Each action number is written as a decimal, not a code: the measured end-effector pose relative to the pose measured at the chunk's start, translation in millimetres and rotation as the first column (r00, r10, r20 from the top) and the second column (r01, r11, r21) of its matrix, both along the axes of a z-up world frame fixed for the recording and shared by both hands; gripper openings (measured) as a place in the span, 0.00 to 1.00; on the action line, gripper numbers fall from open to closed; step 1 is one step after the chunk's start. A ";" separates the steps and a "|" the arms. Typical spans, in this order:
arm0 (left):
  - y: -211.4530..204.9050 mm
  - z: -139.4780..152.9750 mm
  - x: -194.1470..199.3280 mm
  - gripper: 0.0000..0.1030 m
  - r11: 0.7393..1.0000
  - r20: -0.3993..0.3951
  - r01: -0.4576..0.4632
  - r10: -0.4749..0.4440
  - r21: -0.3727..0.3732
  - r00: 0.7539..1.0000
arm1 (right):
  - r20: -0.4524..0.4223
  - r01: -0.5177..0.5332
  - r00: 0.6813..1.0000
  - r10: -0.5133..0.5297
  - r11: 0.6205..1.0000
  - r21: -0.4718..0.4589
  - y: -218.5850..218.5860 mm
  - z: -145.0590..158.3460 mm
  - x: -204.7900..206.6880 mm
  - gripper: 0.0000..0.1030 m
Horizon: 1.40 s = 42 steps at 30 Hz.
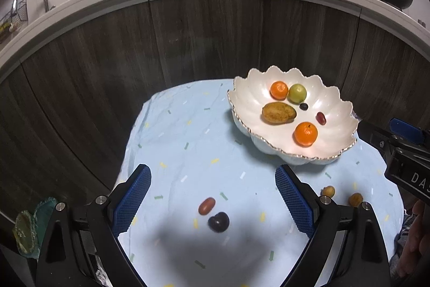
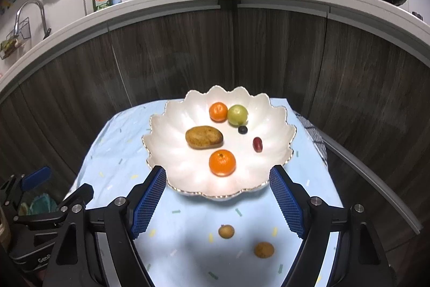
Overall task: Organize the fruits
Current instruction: 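Withdraw both open tools from the bowl toward the remaining fruits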
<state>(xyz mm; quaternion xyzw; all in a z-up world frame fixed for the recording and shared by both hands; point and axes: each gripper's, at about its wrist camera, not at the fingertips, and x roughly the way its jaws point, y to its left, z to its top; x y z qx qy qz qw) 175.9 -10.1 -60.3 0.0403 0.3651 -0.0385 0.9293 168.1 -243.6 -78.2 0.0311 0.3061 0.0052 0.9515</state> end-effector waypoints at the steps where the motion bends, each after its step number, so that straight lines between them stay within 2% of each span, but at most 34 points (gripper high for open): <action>1: -0.5 -2.0 -0.5 0.92 1.000 -0.006 -0.001 0.001 -0.001 1.000 | -0.001 0.001 1.000 -0.001 1.000 0.001 -0.7 -2.2 -0.5 0.78; 16: -2.1 -31.2 -9.9 0.92 1.000 -0.011 -0.007 0.007 -0.006 1.000 | -0.019 -0.018 1.000 0.017 0.999 -0.042 2.1 -40.1 -6.8 0.78; 23: -4.5 -51.4 -9.8 0.92 1.000 -0.041 -0.003 0.003 0.010 0.999 | -0.045 -0.024 0.999 0.022 0.999 -0.043 -0.6 -61.7 -8.0 0.78; 30: -4.7 -72.6 -10.4 0.92 1.000 -0.070 -0.007 0.007 0.009 0.998 | -0.029 -0.055 0.998 0.053 0.996 -0.069 4.0 -78.6 -9.2 0.77; 42: -5.5 -93.8 -5.8 0.91 1.000 -0.099 -0.015 0.017 0.018 0.995 | -0.067 -0.064 0.996 0.060 0.996 -0.065 4.5 -100.0 -1.1 0.77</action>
